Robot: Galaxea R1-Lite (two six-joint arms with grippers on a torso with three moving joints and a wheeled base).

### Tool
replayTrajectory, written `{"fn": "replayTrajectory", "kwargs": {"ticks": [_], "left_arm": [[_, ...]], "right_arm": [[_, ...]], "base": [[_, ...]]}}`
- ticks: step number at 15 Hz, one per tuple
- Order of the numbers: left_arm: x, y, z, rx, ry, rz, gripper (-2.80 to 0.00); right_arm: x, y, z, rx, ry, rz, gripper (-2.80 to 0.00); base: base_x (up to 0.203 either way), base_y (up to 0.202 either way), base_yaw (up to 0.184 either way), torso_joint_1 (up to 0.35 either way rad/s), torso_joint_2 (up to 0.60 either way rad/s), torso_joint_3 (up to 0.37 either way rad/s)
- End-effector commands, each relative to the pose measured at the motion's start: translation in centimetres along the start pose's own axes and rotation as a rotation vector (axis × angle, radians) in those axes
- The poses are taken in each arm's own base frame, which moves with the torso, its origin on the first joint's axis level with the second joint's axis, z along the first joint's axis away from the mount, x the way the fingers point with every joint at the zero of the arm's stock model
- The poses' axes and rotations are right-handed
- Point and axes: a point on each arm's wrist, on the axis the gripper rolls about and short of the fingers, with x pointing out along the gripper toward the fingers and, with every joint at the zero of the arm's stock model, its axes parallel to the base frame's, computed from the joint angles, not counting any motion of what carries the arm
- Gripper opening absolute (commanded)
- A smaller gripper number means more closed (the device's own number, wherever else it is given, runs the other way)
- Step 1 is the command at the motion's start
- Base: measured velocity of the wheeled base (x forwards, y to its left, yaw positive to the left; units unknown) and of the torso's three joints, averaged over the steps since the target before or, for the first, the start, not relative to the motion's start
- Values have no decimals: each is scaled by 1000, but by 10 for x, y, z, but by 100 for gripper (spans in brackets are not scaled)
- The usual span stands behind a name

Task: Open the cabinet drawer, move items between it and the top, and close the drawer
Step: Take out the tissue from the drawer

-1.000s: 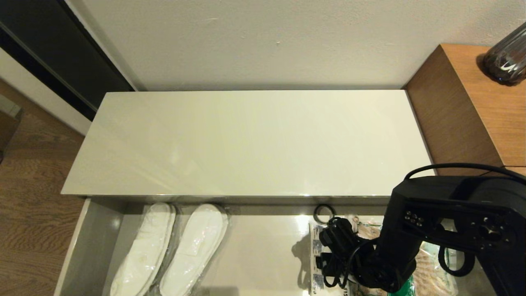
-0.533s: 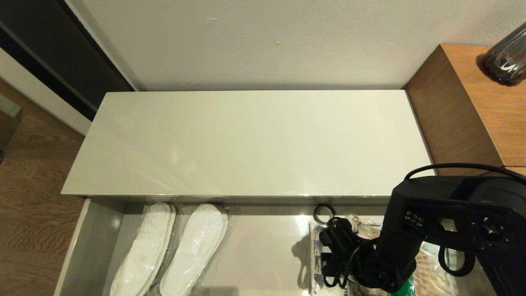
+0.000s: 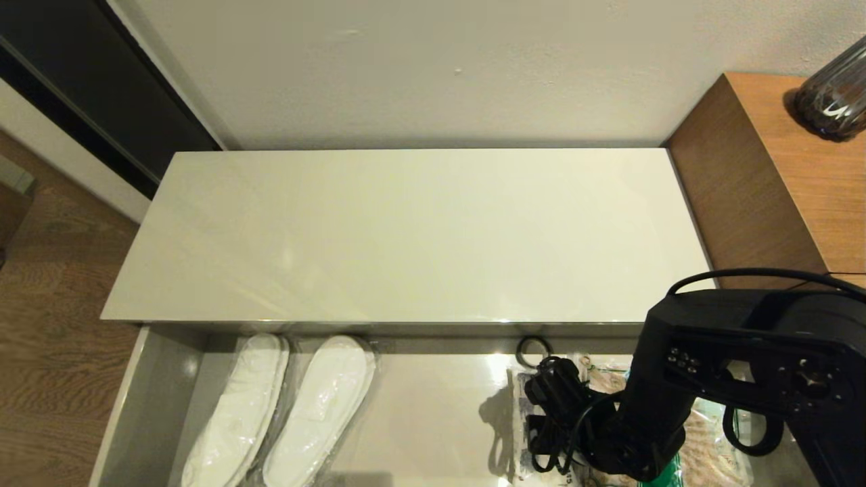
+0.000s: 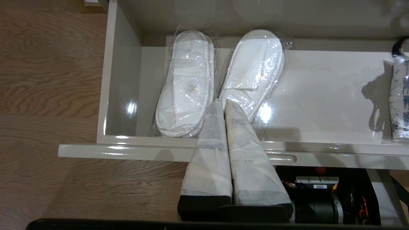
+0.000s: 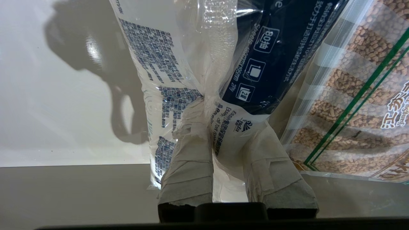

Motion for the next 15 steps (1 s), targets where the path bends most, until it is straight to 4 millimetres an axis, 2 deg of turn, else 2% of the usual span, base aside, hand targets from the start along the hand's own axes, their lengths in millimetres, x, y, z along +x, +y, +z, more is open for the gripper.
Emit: {"fn": "replayTrajectory", "kwargs": {"ticks": [1, 9, 13, 15], "left_arm": [[0, 0, 0, 0, 1, 2, -280], [0, 0, 0, 0, 1, 1, -280], [0, 0, 0, 0, 1, 2, -280], [0, 0, 0, 0, 1, 2, -280]], "right_arm": [[0, 0, 0, 2, -2, -1, -280], [-7, -1, 2, 5, -11, 5, -280], [-34, -3, 14, 15, -55, 32, -280], [-49, -13, 6, -5, -43, 24, -280]], "base": [[0, 0, 0, 0, 0, 0], [0, 0, 0, 0, 0, 0], [0, 0, 0, 0, 0, 0], [0, 0, 0, 0, 0, 0]]}}
